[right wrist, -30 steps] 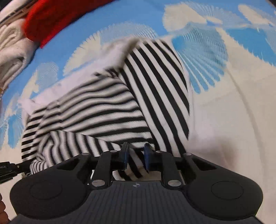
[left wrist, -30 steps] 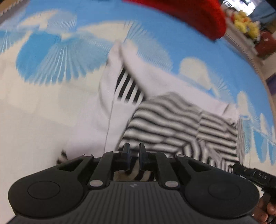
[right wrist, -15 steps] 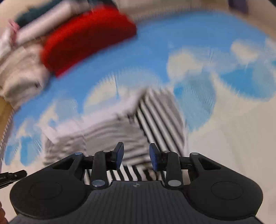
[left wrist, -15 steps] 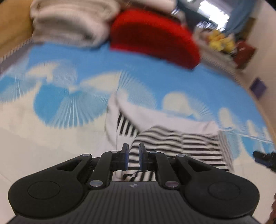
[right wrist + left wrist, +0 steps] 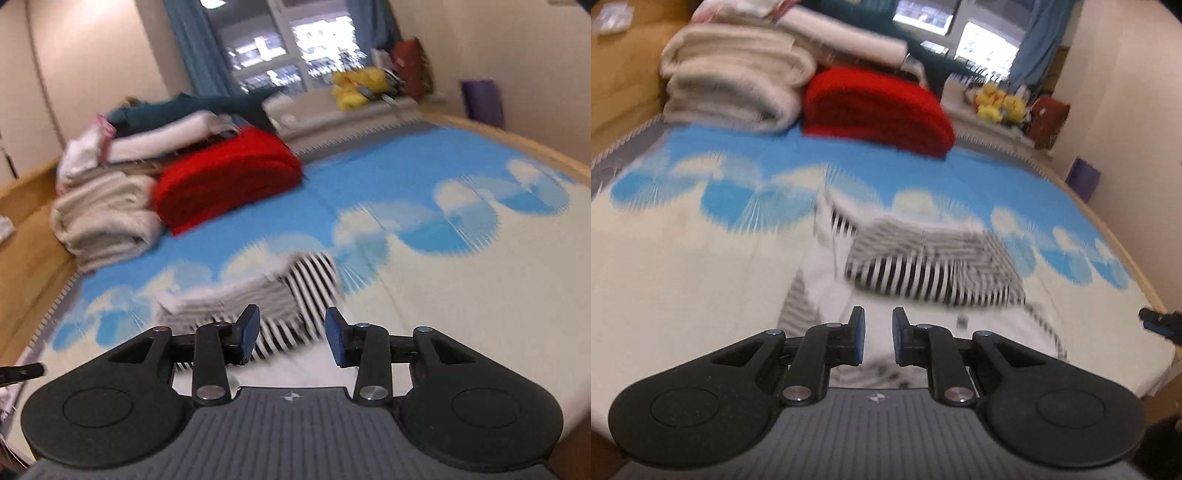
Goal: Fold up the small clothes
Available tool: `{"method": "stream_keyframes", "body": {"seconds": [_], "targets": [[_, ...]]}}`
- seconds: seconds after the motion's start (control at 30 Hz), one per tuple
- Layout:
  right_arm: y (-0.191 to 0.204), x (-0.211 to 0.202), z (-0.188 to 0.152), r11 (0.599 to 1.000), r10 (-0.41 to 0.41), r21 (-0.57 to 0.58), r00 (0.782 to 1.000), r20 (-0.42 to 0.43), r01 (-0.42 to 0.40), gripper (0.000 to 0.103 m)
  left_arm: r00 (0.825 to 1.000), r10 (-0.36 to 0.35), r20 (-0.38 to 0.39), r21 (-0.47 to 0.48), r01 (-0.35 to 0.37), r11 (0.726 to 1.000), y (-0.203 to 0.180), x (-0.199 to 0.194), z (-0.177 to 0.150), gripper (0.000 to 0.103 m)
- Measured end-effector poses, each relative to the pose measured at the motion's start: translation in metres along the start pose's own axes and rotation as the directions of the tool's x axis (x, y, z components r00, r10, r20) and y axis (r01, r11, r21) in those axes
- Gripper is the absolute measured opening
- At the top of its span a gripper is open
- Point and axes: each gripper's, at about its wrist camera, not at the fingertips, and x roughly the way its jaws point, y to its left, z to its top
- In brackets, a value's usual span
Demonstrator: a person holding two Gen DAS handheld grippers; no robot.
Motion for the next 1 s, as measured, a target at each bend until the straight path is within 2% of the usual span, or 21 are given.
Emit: {"method": "stream_keyframes", "body": {"seconds": [0.1,0.17,0.2,0.27,0.3,0.37,0.43,0.5,0.57,0.67,0.83,1.0], "targets": [[-0.016,0.003,-0.043,0.997,-0.082,0.008,0.995,-0.056,0.083,0.041,0.997,0.024,-0.08,-0.055,-0.028,0.998,0.007,0.002,-0.033,0.017],[-0.022,0.013,-0.064,0.993,-0.114,0.016,0.984,-0.14,0.117,0.041,0.993,0.016,-0.114,-0.108,-0.028,0.994,0.018,0.01,-0.043,0.019],[-0.025,0.018,-0.07,0.992,-0.11,0.037,0.978,-0.179,0.119,0.041,0.993,0.024,-0.119,-0.119,-0.038,0.992,0.024,0.015,-0.045,0.022],[-0.024,0.026,-0.076,0.994,-0.074,0.061,0.973,-0.219,0.089,0.041,0.99,0.057,-0.127,-0.13,-0.073,0.989,0.037,0.029,-0.051,0.041],[-0.023,0.029,-0.078,0.994,-0.086,0.048,0.971,-0.222,0.099,0.041,0.988,0.073,-0.136,-0.131,-0.091,0.987,0.042,0.037,-0.055,0.045],[-0.021,0.036,-0.083,0.992,-0.121,0.015,0.964,-0.235,0.129,0.041,0.967,0.104,-0.233,-0.153,-0.142,0.978,0.052,0.06,-0.06,0.058],[-0.025,0.047,-0.087,0.99,-0.118,0.035,0.953,-0.28,0.133,0.042,0.952,0.075,-0.295,-0.223,-0.145,0.964,0.06,0.077,-0.062,0.059],[-0.034,0.059,-0.092,0.984,-0.111,0.092,0.937,-0.331,0.149,0.044,0.95,0.07,-0.303,-0.283,-0.16,0.946,0.065,0.086,-0.065,0.063],[-0.043,0.071,-0.1,0.973,-0.108,0.151,0.92,-0.378,0.176,0.044,0.948,0.085,-0.308,-0.282,-0.176,0.943,0.064,0.093,-0.066,0.07],[-0.055,0.088,-0.111,0.955,-0.113,0.203,0.899,-0.423,0.216,0.044,0.938,0.11,-0.328,-0.255,-0.2,0.946,0.06,0.102,-0.068,0.07],[-0.065,0.098,-0.12,0.935,-0.111,0.253,0.885,-0.452,0.247,0.044,0.918,0.129,-0.376,-0.251,-0.234,0.939,0.065,0.115,-0.078,0.07],[-0.055,0.105,-0.122,0.944,-0.087,0.244,0.883,-0.462,0.221,0.044,0.914,0.146,-0.378,-0.194,-0.232,0.953,0.061,0.116,-0.08,0.069]]}}
